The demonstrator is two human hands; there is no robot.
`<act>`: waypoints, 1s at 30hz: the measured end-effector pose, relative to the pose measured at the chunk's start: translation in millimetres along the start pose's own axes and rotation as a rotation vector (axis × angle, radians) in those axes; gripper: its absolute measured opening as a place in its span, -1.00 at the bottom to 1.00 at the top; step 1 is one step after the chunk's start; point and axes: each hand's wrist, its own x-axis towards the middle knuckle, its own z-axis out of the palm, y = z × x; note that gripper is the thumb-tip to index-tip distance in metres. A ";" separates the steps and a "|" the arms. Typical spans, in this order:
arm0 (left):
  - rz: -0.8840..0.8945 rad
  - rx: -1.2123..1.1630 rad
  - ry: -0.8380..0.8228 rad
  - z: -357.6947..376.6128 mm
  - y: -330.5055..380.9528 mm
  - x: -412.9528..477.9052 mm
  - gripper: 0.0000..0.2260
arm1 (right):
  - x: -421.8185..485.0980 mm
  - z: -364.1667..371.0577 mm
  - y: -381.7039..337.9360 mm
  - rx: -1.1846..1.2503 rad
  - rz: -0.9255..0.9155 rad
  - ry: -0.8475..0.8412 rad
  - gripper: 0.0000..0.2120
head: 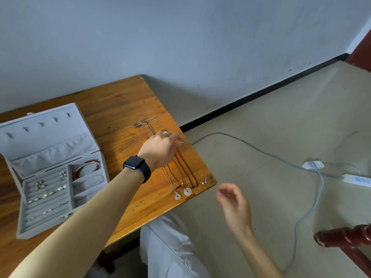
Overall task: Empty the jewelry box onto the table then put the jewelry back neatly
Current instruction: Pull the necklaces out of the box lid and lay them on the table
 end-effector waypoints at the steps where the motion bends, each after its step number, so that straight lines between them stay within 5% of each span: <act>1: -0.018 -0.009 0.006 -2.2 -0.8 -9.6 -0.68 | -2.6 -1.1 -3.7 -0.108 -0.115 -0.026 -0.79; 6: -0.125 -0.007 0.066 -11.0 -9.4 -63.6 -0.63 | -9.5 10.4 -34.6 -0.499 -0.612 -0.130 -0.84; 13: -0.256 0.018 0.217 -24.5 -22.6 -138.9 -0.64 | -15.7 52.5 -64.5 -0.754 -0.766 -0.334 -0.72; 30: -0.645 -0.001 0.324 -48.6 -132.0 -277.6 -0.61 | -50.5 189.0 -96.8 -0.789 -0.973 -0.653 -0.68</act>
